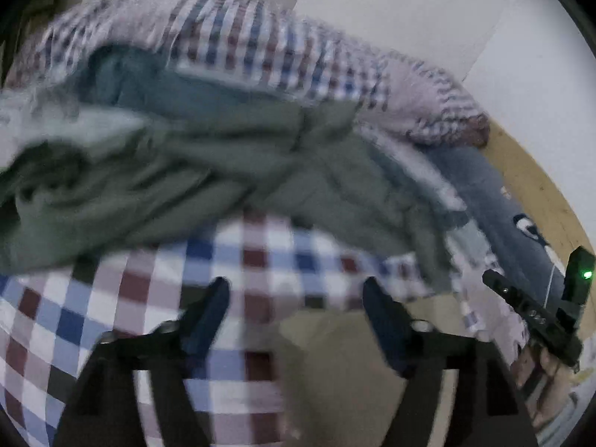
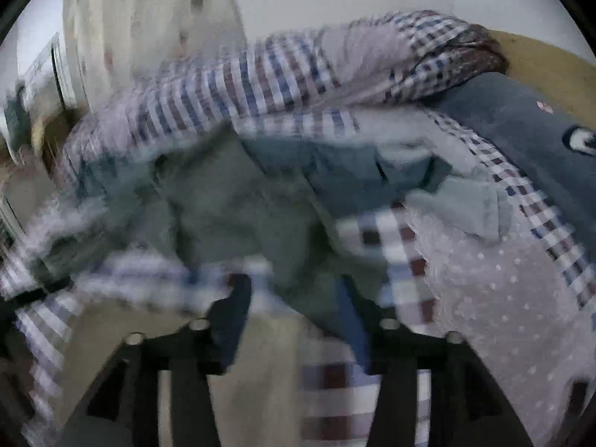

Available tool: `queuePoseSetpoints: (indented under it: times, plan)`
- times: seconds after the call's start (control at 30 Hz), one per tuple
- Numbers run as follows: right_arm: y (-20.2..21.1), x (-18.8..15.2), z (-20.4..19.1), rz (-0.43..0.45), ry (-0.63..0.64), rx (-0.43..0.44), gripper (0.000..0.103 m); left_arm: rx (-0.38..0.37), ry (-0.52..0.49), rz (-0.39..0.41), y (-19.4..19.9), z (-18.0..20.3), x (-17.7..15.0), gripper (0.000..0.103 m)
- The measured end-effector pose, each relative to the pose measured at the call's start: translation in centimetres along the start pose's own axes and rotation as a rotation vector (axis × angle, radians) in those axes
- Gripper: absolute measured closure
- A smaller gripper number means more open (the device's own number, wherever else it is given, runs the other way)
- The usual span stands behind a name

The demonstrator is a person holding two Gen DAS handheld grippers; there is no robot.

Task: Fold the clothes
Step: 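Lower the folded beige shirt onto the duvet and open both grippers, then smooth the folded beige shirt flat with both open grippers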

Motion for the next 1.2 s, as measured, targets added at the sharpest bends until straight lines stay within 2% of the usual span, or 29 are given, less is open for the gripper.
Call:
queuePoseSetpoints:
  times: [0.03,0.1,0.2,0.33,0.4,0.73,1.03,1.2]
  plan:
    - [0.6,0.6,-0.6,0.025,-0.025,0.014,0.04,-0.028,0.0,0.0,0.0,1.1,-0.1,0.019]
    - [0.9,0.8,-2.8,0.04,-0.022,0.06,0.034,-0.087,0.001,-0.006,-0.1,3.3,-0.3,0.019]
    - [-0.8,-1.1,-5.9,0.003,0.029,0.13,0.029,-0.116,-0.044,-0.055,-2.0,5.6,-1.8,0.019]
    - [-3.9,-4.0,-6.8,-0.088,0.093,0.106,0.029,0.021,-0.175,-0.127,-5.6,5.2,-5.1,0.019]
    - [-4.4,-4.5,-6.6,-0.105,0.095,0.096,0.029,0.046,-0.231,-0.146,-6.3,5.1,-6.3,0.019]
    - [-6.7,-6.9,-5.6,-0.182,0.103,0.044,0.024,0.109,-0.34,-0.116,-6.3,6.4,-7.0,0.019]
    - [-6.0,-7.1,-5.5,-0.169,0.111,0.036,0.022,0.13,-0.397,-0.077,-3.5,7.0,-7.4,0.019]
    - [-4.2,-7.4,-5.7,-0.151,0.145,0.006,0.019,0.146,-0.433,-0.052,-1.4,7.8,-8.4,0.019]
Point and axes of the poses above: each gripper's, at about its wrist camera, not at the fingertips, and y roughly against the way its jaws point, z to its right, x to its top, the point moved 5 cm from there along -y, roughly the way its jaws point, and after that the axes turned 12 degrees about z, right-handed, at the moved point
